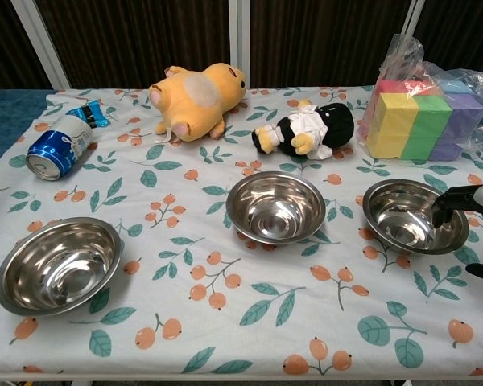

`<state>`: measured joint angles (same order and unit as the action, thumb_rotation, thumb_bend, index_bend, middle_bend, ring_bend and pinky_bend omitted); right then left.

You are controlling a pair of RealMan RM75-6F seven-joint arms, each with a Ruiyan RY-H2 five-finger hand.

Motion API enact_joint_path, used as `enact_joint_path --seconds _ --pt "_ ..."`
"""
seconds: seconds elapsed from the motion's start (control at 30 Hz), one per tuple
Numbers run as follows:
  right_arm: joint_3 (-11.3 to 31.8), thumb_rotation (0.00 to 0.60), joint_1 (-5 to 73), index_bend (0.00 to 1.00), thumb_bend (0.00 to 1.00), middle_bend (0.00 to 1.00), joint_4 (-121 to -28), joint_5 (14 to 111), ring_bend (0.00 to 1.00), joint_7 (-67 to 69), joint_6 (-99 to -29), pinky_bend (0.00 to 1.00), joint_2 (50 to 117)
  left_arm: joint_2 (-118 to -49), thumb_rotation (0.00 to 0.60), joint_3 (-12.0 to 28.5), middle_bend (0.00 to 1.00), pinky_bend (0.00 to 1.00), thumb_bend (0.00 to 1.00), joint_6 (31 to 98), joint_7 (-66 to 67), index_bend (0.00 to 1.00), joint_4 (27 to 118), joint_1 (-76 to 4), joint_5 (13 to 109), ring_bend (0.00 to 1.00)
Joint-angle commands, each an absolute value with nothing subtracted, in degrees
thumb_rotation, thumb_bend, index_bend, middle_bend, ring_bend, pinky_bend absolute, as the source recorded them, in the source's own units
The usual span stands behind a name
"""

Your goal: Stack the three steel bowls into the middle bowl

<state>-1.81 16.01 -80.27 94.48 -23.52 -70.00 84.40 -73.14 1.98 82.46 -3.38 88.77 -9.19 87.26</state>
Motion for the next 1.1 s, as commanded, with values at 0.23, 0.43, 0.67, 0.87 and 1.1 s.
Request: enact_joint_path --seconds 0.23,0.43,0.67,0.87,1.1 --pt "-0.25 0.6 18.7 0.47 0.16 0.44 -78.01 92.27 0.74 -25.73 -66.21 0.72 87.72 -73.25 0.6 2.37 0.3 0.28 0.08 82.82 -2.97 0.29 88.02 -9.33 87.23 0.19" --pt "-0.29 0.6 19.73 0.53 0.2 0.48 -76.71 91.62 0.74 -27.04 -65.03 0.72 89.77 -73.08 0.6 2.31 0.3 0.28 0.08 83.22 -2.84 0.29 88.03 -9.16 87.36 0.19" --pt "-0.48 0.6 19.69 0.72 0.31 0.62 -75.94 90.98 0.78 -28.67 -65.64 0.73 91.07 -72.98 0.6 2.27 0.3 0.28 0.08 83.15 -3.24 0.29 88.11 -9.19 87.4 0.19" --pt "-0.38 0.6 19.72 0.79 0.36 0.67 -75.85 90.2 0.8 -28.65 -65.99 0.75 91.16 -72.85 0.6 2.26 0.3 0.28 0.08 82.95 -3.4 0.29 88.2 -9.29 87.33 0.19" --pt "0.15 0.6 20.35 0.79 0.37 0.67 -77.26 91.54 0.8 -27.92 -68.16 0.75 90.69 -72.88 0.6 2.34 0.3 0.28 0.08 83.09 -3.51 0.29 88.18 -9.33 87.41 0.19"
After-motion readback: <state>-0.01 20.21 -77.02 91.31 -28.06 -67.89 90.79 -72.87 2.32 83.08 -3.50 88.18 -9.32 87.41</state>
